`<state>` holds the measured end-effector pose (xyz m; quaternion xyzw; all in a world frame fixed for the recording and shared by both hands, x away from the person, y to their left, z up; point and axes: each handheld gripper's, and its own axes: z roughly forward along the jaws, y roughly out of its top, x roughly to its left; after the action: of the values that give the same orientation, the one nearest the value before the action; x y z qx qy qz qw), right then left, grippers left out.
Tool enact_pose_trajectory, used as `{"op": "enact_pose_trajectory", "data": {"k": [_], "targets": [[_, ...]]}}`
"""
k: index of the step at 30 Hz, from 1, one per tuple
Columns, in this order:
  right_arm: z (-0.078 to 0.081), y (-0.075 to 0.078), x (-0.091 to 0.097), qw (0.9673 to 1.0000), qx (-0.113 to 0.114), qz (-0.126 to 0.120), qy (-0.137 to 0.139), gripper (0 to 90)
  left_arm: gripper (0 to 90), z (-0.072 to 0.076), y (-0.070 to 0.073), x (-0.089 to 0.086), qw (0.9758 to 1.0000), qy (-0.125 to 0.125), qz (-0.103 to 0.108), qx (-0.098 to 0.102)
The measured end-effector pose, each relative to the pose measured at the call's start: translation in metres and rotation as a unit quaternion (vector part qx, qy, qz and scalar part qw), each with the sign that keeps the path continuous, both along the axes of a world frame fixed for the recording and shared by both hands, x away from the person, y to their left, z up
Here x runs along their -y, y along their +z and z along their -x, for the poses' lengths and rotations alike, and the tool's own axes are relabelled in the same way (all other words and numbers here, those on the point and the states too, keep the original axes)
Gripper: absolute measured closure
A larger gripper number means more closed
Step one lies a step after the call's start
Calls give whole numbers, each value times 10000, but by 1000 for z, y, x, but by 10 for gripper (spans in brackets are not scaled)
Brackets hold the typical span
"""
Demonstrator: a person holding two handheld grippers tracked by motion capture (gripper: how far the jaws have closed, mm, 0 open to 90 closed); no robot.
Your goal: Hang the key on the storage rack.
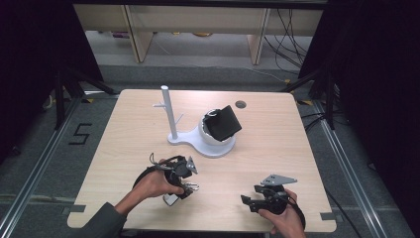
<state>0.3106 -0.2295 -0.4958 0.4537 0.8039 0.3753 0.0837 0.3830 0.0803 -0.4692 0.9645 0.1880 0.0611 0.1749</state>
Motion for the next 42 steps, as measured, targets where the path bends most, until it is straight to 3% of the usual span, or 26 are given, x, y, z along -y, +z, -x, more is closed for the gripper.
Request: {"op": "enact_pose_trajectory", "data": {"k": [7, 8, 9, 11, 13, 14, 15, 20, 22, 23, 24, 29, 34, 36, 37, 39, 42], "targets": [[0, 0, 0, 10000, -80, -49, -33, 332, 327, -2, -2, 10, 9998, -67, -157, -124], [-1, 0, 0, 10000, 22, -39, 21, 332, 328, -5, -2, 10, 9996, -176, -212, -34], [0, 0, -1, 10000, -60, -37, 29, 332, 336, -3, -4, 11, 9996, -76, -214, -193], [-1, 0, -1, 10000, -19, -32, 70, 332, 351, -6, -7, 12, 9992, -201, -349, -83], [1, 1, -4, 9999, -89, -98, 23, 332, 396, -7, -8, 12, 9989, -238, -392, -137], [1, 1, -4, 9999, -96, -63, 37, 332, 409, -5, -9, 13, 9987, -142, -351, -327], [0, 1, -3, 9999, -14, -42, 92, 332, 414, -6, -9, 13, 9987, -176, -341, -349], [0, 2, -3, 9999, -25, -59, 126, 332, 487, -10, -11, 12, 9972, -335, -530, -403], [0, 2, -3, 9999, -9, -64, 111, 332, 509, -11, -11, 11, 9974, -320, -500, -413], [1, 2, -4, 9999, -119, -102, 24, 332, 531, -11, -11, 12, 9973, -330, -519, -401], [0, 1, -3, 9999, 10, -35, 114, 332, 577, -11, -10, 12, 9971, -361, -534, -415], [0, 1, -3, 9999, -9, -57, 102, 332, 659, -13, -10, 14, 9960, -469, -570, -506], [-1, 1, -3, 9999, -25, -36, 160, 332, 687, -15, -10, 17, 9957, -442, -588, -569], [1, 2, -4, 9999, -119, -47, 106, 332, 692, -15, -9, 19, 9943, -501, -714, -615], [-2, 1, -2, 9997, 83, 37, 217, 332, 693, -15, -9, 20, 9936, -525, -775, -629], [-2, 1, -2, 9997, 84, 33, 215, 332, 695, -14, -9, 24, 9922, -546, -918, -637], [1, 2, -4, 9999, -78, -74, 84, 332, 699, -11, -9, 30, 9898, -642, -1099, -641]]}}
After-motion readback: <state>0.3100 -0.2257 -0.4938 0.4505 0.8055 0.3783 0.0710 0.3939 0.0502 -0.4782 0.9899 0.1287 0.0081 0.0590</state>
